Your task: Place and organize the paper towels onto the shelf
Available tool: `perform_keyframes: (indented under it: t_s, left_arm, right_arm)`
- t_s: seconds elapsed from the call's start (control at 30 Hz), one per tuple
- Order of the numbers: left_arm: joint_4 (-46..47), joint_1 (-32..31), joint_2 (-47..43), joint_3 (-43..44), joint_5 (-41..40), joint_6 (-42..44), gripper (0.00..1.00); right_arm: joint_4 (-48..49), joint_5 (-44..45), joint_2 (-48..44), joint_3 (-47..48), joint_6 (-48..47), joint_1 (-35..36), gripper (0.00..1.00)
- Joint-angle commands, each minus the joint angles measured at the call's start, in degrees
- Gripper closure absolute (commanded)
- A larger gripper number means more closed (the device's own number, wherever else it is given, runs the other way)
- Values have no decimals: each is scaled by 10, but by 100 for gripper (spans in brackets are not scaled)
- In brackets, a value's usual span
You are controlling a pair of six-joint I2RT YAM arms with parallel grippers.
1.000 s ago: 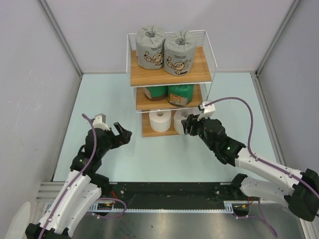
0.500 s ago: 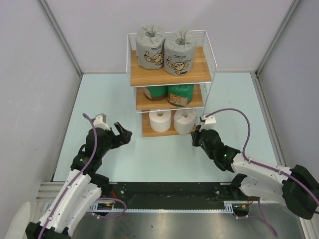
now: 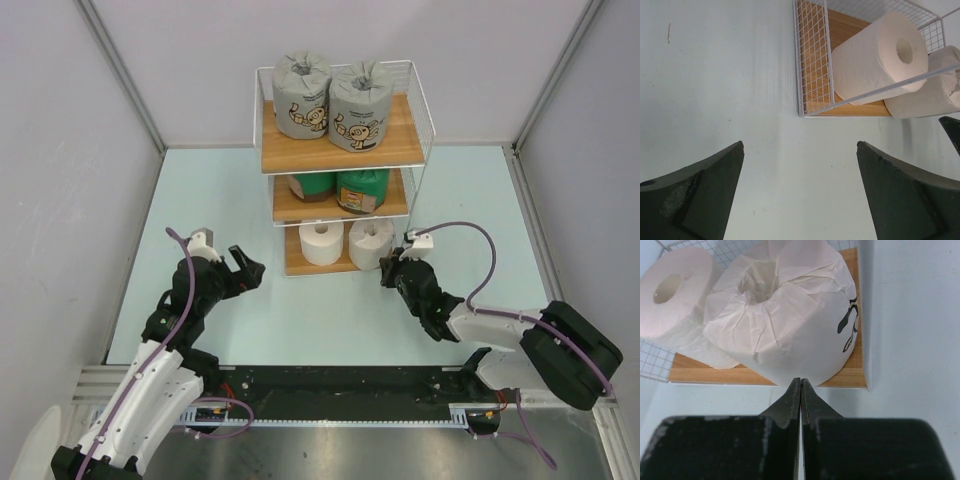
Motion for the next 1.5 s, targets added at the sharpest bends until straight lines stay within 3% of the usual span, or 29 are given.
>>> perform_keyframes:
  t_s: [0.0, 0.37, 0.9, 1.13, 1.2, 1.37, 1.47]
  left_arm:
    - [18, -3, -1, 1, 5, 7, 0]
    - [17, -3, 0, 2, 5, 8, 0]
    - [16, -2, 3, 2, 5, 7, 0]
    - [17, -3, 2, 2, 4, 8, 0]
    - [18, -3, 4, 2, 4, 8, 0]
    - [18, -3, 3, 2, 6, 7, 0]
    - [19, -3, 2, 0, 7, 7, 0]
  right_arm:
    - [58, 34, 38, 18, 1, -9, 100]
    - [89, 22, 136, 56, -9, -13, 100]
    - [104, -24, 171, 81, -7, -13, 100]
    - [-23, -112, 46, 79, -28, 7, 100]
    - [-88, -133, -32, 71, -35, 22, 100]
    - [-261, -81, -269, 50, -16, 19, 100]
    - [-351, -23, -354, 49, -5, -13, 100]
